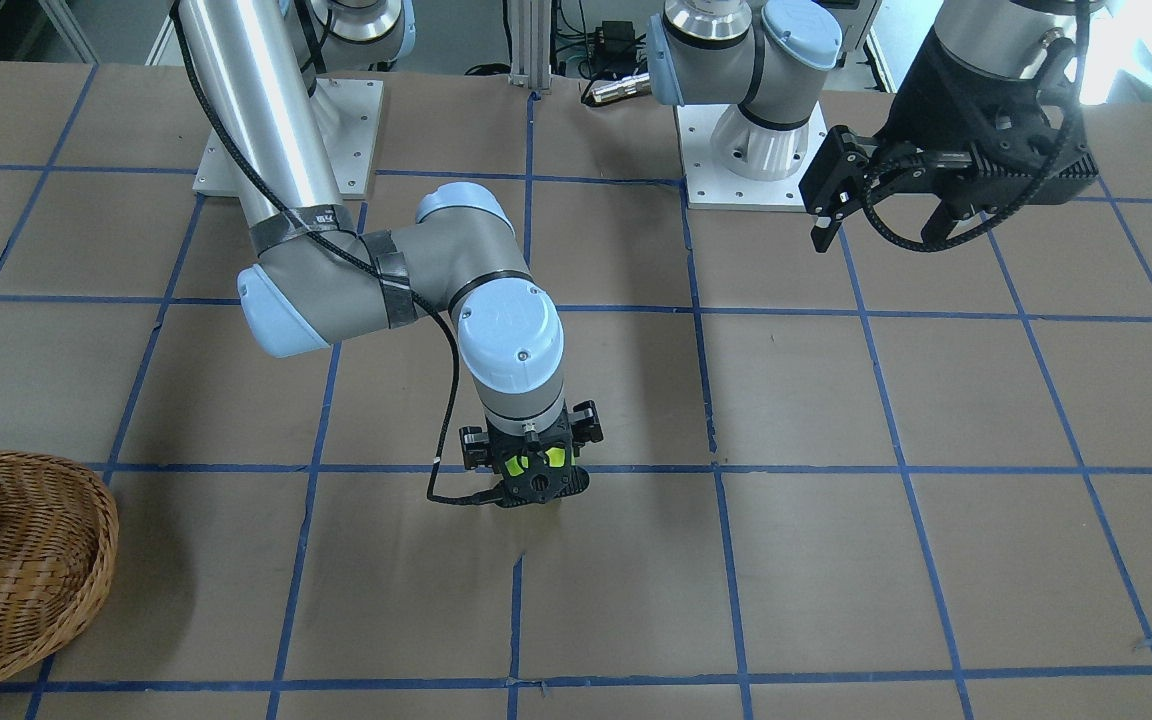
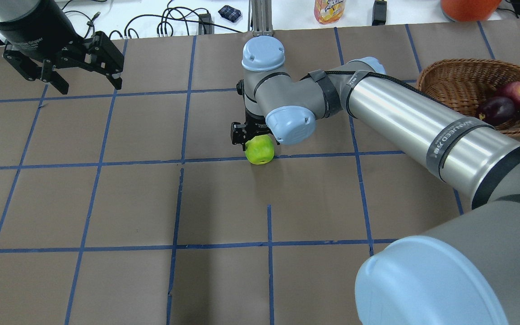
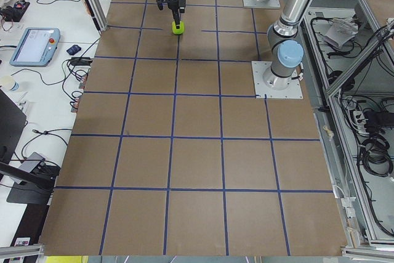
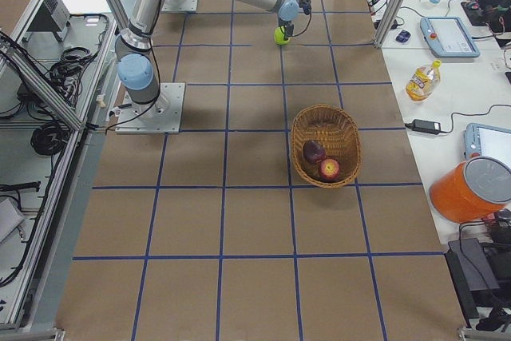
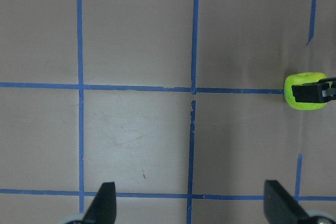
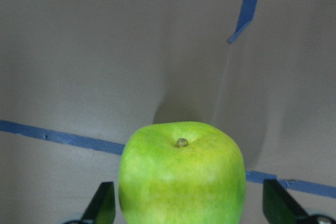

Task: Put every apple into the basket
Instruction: 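Lower the right gripper onto the green apple and close it, then carry the green apple with the right gripper into the basket and release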

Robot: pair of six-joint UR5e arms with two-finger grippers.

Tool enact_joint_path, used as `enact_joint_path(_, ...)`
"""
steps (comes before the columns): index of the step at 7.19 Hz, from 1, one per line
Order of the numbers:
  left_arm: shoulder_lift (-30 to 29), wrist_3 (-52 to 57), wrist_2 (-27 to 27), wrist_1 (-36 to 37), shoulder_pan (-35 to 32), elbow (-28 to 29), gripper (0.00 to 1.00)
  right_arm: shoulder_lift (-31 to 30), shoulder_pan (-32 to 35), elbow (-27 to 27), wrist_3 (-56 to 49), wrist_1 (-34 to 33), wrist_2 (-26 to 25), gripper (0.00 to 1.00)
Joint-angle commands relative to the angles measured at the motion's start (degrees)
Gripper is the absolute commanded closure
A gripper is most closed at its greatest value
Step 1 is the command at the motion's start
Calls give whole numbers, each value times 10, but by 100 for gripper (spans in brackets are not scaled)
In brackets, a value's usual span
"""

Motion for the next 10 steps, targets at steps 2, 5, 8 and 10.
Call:
enact_joint_path(2, -2, -1, -7, 0, 0, 0, 0, 10, 0, 9, 0, -37, 8, 80)
enact_joint_path(5, -4, -1, -9, 1, 0, 2, 0, -18, -41, -22, -9, -16, -2, 100)
enact_joint_path(8, -6, -1, -9, 1, 0, 6, 0, -60, -203, -94, -70, 132, -28, 100)
enact_joint_path(10, -8, 2, -8, 1, 0, 10, 0, -55, -309, -93, -180, 121, -77, 100)
